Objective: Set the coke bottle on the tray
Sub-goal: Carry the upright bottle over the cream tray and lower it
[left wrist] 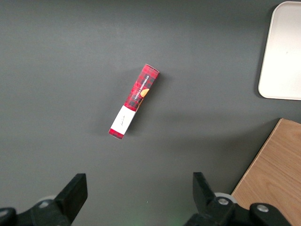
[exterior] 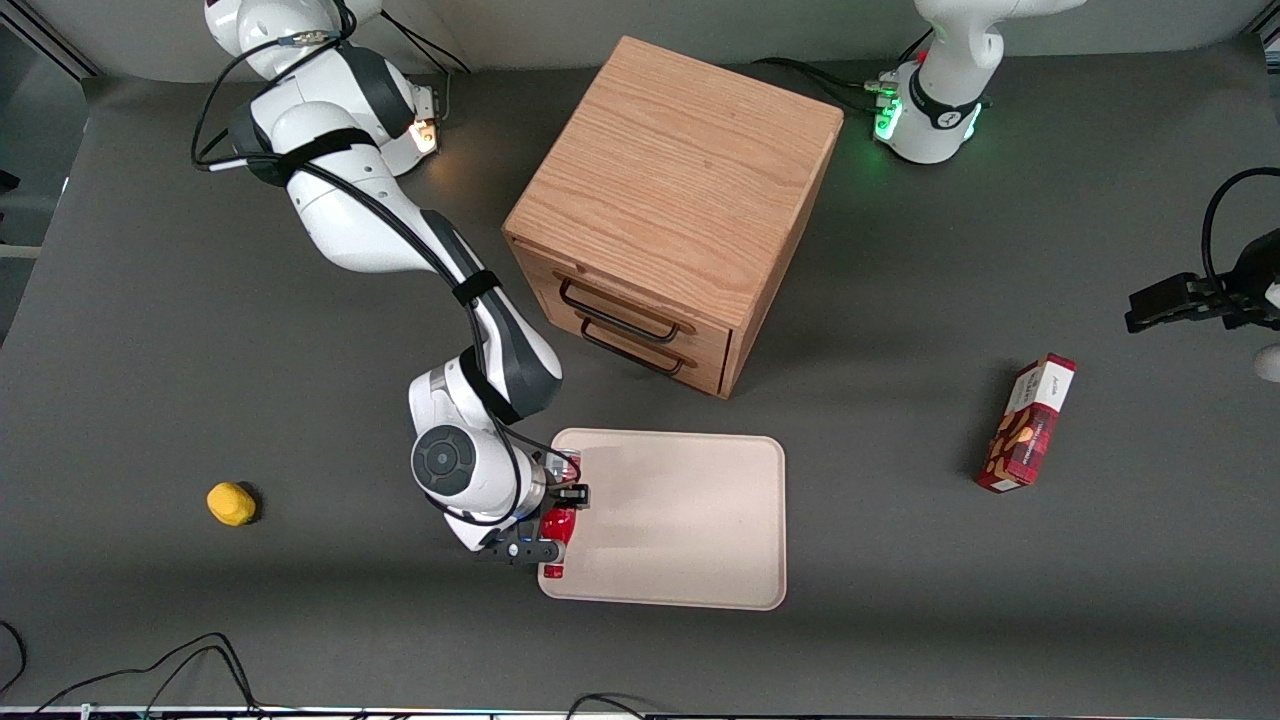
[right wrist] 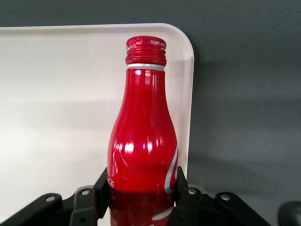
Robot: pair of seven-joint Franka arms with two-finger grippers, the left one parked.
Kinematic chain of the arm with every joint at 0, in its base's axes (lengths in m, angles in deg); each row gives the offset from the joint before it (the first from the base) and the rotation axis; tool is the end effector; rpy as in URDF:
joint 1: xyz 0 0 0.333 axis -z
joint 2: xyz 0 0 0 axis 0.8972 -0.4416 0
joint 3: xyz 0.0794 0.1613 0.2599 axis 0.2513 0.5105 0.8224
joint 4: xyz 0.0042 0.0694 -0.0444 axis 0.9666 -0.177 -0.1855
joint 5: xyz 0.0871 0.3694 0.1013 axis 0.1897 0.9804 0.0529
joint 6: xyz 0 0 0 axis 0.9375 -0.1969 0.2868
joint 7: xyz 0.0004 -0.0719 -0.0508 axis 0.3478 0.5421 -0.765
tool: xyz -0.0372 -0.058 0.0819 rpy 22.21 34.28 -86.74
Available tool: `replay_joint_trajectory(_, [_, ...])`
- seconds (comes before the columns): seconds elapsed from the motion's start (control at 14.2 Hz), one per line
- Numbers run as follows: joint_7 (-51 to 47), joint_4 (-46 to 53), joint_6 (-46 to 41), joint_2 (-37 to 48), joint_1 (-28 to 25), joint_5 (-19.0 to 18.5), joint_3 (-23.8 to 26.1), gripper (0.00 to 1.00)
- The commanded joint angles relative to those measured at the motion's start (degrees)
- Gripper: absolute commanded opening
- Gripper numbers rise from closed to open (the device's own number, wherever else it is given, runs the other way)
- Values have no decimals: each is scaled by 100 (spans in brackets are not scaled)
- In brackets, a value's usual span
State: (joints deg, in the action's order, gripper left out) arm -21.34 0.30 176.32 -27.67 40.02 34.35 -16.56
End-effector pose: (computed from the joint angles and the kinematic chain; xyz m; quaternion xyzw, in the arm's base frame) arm 0.7176 0.3447 0.2149 -0.9964 0.0205 -0.0045 0.0817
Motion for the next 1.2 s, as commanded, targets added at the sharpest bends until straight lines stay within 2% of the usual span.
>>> replay_joint_trajectory(0.0, [80,-45,401,-57,-75,78,-71,14])
replay_joint_trajectory(0.07, [71,-54,446,-93,-83,69,-80,32])
replay_joint_trajectory(0.14, [63,-63,490,-102,-84,61,-89,43])
replay_joint_trajectory(0.21, [71,-80,516,-111,-136,60,-115,57])
replay_joint_trajectory(0.35, [71,-124,552,-119,-145,52,-115,73])
replay_joint_trajectory(0.49, [71,-194,622,-119,-154,-10,-115,100])
replay_joint_trajectory(1.12, [1,-204,631,-58,-145,-10,-115,100])
